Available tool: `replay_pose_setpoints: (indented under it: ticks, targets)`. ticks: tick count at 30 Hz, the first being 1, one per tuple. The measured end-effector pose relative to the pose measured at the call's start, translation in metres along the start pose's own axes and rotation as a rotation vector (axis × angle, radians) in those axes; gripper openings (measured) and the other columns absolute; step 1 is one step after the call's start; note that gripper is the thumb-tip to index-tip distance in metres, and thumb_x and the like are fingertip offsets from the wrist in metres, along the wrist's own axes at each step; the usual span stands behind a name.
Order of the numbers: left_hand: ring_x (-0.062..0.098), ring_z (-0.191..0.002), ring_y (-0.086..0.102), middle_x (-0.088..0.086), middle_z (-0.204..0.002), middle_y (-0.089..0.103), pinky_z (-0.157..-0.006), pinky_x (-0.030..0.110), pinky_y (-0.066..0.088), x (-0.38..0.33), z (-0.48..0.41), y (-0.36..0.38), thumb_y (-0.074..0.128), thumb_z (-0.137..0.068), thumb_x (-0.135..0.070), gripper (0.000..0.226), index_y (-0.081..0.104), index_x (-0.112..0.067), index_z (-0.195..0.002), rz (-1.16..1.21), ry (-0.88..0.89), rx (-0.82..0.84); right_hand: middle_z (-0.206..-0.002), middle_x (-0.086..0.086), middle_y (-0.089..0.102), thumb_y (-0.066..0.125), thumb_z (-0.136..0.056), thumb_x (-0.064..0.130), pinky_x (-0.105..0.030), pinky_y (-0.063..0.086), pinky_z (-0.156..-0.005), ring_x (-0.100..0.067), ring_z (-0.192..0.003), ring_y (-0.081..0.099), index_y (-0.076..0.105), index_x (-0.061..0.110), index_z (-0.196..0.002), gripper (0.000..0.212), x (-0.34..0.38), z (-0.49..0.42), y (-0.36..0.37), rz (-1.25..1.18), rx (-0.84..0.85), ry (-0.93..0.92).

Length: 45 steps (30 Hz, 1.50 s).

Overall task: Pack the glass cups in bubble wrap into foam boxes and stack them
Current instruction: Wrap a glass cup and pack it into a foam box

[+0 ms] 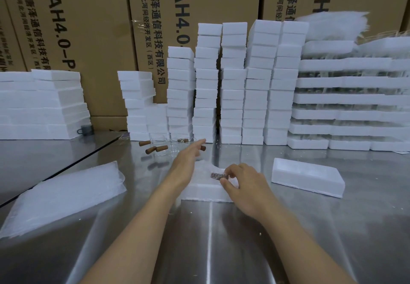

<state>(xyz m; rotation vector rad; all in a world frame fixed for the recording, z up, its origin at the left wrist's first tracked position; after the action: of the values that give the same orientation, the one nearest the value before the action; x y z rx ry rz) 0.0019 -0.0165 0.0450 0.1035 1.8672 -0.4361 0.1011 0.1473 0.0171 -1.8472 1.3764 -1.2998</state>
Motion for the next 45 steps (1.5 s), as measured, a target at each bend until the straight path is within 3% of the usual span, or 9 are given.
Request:
replay_pose_setpoints:
  ticks: [7, 13, 16, 20, 25, 29, 33, 40, 45]
  targets:
    - [0.008, -0.134, 0.049, -0.009, -0.14, 0.057, -0.107, 0.035, 0.024, -0.001, 0.002, 0.01, 0.04, -0.086, -0.064, 0.048, 0.064, -0.048, -0.124, 0.148, -0.076, 0.04, -0.101, 0.013, 0.059, 0.051, -0.102, 0.046, -0.04, 0.041, -0.096, -0.014, -0.102, 0.056, 0.056, 0.037, -0.099, 0.01, 0.001, 0.0, -0.004, -0.048, -0.06, -0.002]
    - [0.006, -0.141, 0.045, -0.01, -0.159, 0.052, -0.113, 0.028, 0.032, 0.019, -0.003, 0.003, 0.043, -0.112, -0.024, 0.045, 0.054, -0.038, -0.154, -0.158, -0.003, 0.069, -0.099, 0.015, 0.06, 0.057, -0.097, 0.05, -0.04, 0.044, -0.098, -0.011, -0.104, 0.056, 0.06, 0.037, -0.098, 0.014, -0.002, 0.0, -0.005, -0.152, -0.096, 0.014]
    - [0.009, -0.157, 0.03, -0.009, -0.17, 0.037, -0.129, 0.029, 0.02, 0.036, -0.002, 0.007, 0.035, -0.117, -0.028, 0.047, 0.044, -0.03, -0.163, -0.369, -0.016, 0.154, -0.098, 0.015, 0.059, 0.059, -0.095, 0.052, -0.038, 0.043, -0.098, -0.011, -0.105, 0.056, 0.063, 0.037, -0.097, 0.015, -0.002, 0.0, -0.006, -0.167, -0.094, 0.028]
    - [0.011, -0.156, 0.033, -0.009, -0.169, 0.041, -0.122, 0.024, 0.022, 0.034, -0.002, 0.005, 0.034, -0.117, -0.033, 0.046, 0.048, -0.028, -0.161, -0.408, -0.014, 0.14, -0.1, 0.018, 0.058, 0.061, -0.092, 0.053, -0.039, 0.043, -0.101, -0.01, -0.107, 0.055, 0.066, 0.04, -0.092, 0.014, -0.006, 0.0, -0.007, -0.196, -0.1, 0.054]
    - [0.014, -0.149, 0.044, -0.011, -0.162, 0.05, -0.119, 0.034, 0.034, 0.029, 0.002, 0.009, 0.053, -0.098, -0.075, 0.07, 0.053, -0.033, -0.155, -0.438, 0.003, 0.116, -0.101, 0.019, 0.06, 0.047, -0.073, 0.074, -0.038, 0.045, -0.1, -0.007, -0.106, 0.056, 0.067, 0.04, -0.089, 0.042, -0.009, -0.001, -0.005, -0.253, -0.091, 0.077]
    - [0.018, -0.147, 0.046, -0.008, -0.162, 0.051, -0.118, 0.037, 0.039, 0.028, 0.005, 0.009, 0.068, -0.089, -0.075, 0.082, 0.05, -0.032, -0.156, -0.532, 0.035, 0.084, -0.105, 0.016, 0.063, 0.066, -0.088, 0.057, -0.037, 0.046, -0.098, -0.009, -0.109, 0.056, 0.067, 0.04, -0.092, 0.018, -0.014, -0.002, -0.003, -0.305, -0.151, 0.101]
    - [0.019, -0.146, 0.046, -0.009, -0.162, 0.05, -0.117, 0.039, 0.039, 0.029, 0.005, 0.01, 0.063, -0.09, -0.078, 0.08, 0.049, -0.034, -0.155, -0.581, 0.037, 0.096, -0.115, 0.011, 0.057, 0.062, -0.095, 0.035, -0.036, 0.046, -0.089, -0.014, -0.114, 0.052, 0.063, 0.033, -0.109, 0.014, -0.033, 0.008, -0.017, -0.229, -0.415, 0.177]
    - [0.002, -0.145, 0.038, -0.031, -0.144, 0.047, -0.115, 0.027, 0.025, 0.025, 0.003, 0.004, 0.029, -0.103, -0.078, 0.065, 0.049, -0.044, -0.156, -0.171, -0.045, 0.026, -0.134, 0.001, 0.049, 0.055, -0.099, 0.037, -0.039, 0.053, -0.078, -0.025, -0.114, 0.058, 0.052, 0.024, -0.132, 0.036, -0.103, 0.006, -0.044, 0.363, -0.193, 0.325]
    - [0.019, -0.126, 0.06, -0.005, -0.129, 0.07, -0.104, 0.038, 0.044, 0.02, -0.004, -0.008, 0.03, -0.112, -0.053, 0.043, 0.066, -0.035, -0.127, 0.012, -0.072, -0.207, -0.117, -0.001, 0.057, 0.053, -0.1, 0.037, -0.039, 0.046, -0.072, -0.028, -0.102, 0.061, 0.057, 0.022, -0.121, 0.026, -0.116, 0.007, -0.043, 0.329, -0.209, 0.311]
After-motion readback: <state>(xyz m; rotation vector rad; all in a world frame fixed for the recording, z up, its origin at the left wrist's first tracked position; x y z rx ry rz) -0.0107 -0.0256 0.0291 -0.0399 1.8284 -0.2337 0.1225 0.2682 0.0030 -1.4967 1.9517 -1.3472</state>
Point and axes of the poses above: each hand's wrist, its own z-axis away from the middle knuckle, its own y-axis out of the palm, x = y × z, the point moved 4 cm from there along -z, towards the middle knuckle
